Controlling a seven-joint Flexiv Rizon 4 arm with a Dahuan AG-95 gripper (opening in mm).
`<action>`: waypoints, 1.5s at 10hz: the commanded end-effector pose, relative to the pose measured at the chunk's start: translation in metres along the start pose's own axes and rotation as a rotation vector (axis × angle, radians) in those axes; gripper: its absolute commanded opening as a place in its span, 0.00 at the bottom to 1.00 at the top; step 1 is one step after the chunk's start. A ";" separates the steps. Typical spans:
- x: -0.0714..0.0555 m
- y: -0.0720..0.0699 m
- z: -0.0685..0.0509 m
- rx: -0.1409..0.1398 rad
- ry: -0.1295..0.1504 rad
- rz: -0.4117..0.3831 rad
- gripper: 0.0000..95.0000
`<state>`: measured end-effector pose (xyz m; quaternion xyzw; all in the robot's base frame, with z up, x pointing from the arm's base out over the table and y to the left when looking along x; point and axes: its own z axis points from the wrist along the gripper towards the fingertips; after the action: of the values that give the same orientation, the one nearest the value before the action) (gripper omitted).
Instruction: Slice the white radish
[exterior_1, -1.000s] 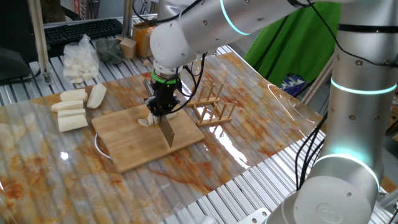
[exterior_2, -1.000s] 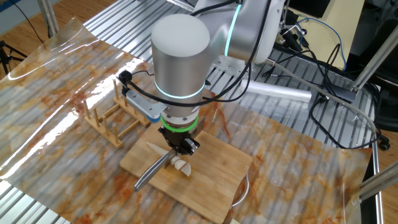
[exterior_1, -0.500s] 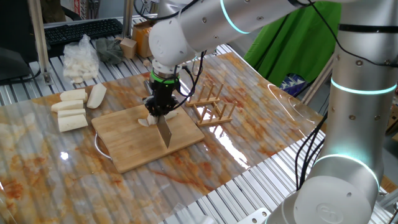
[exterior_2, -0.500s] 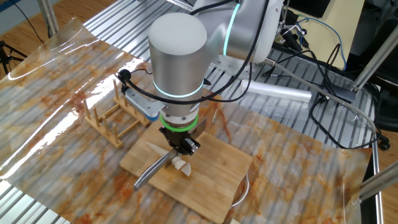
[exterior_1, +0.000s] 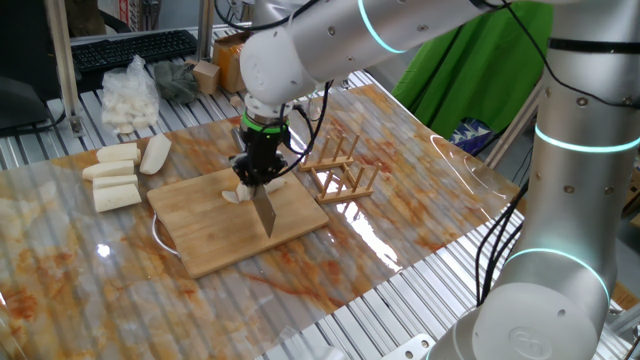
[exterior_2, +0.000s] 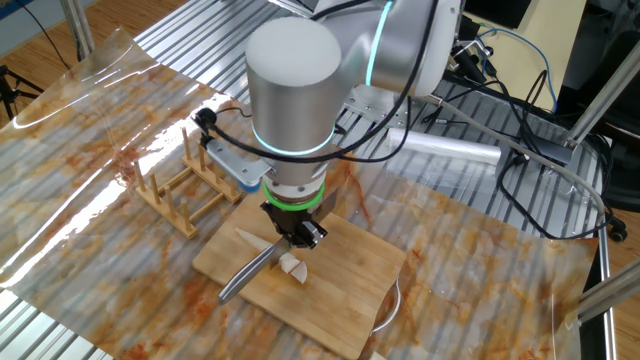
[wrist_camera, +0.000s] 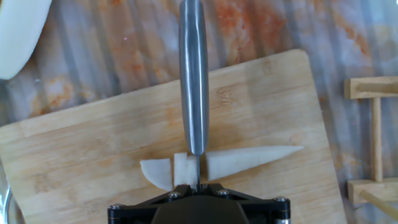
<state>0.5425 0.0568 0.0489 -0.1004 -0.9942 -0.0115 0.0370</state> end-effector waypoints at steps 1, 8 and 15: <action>0.001 -0.002 -0.016 0.012 0.006 -0.007 0.00; -0.003 -0.019 -0.023 0.014 0.004 -0.033 0.00; -0.003 -0.020 -0.021 0.013 0.004 -0.031 0.00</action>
<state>0.5421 0.0356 0.0678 -0.0844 -0.9956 -0.0062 0.0391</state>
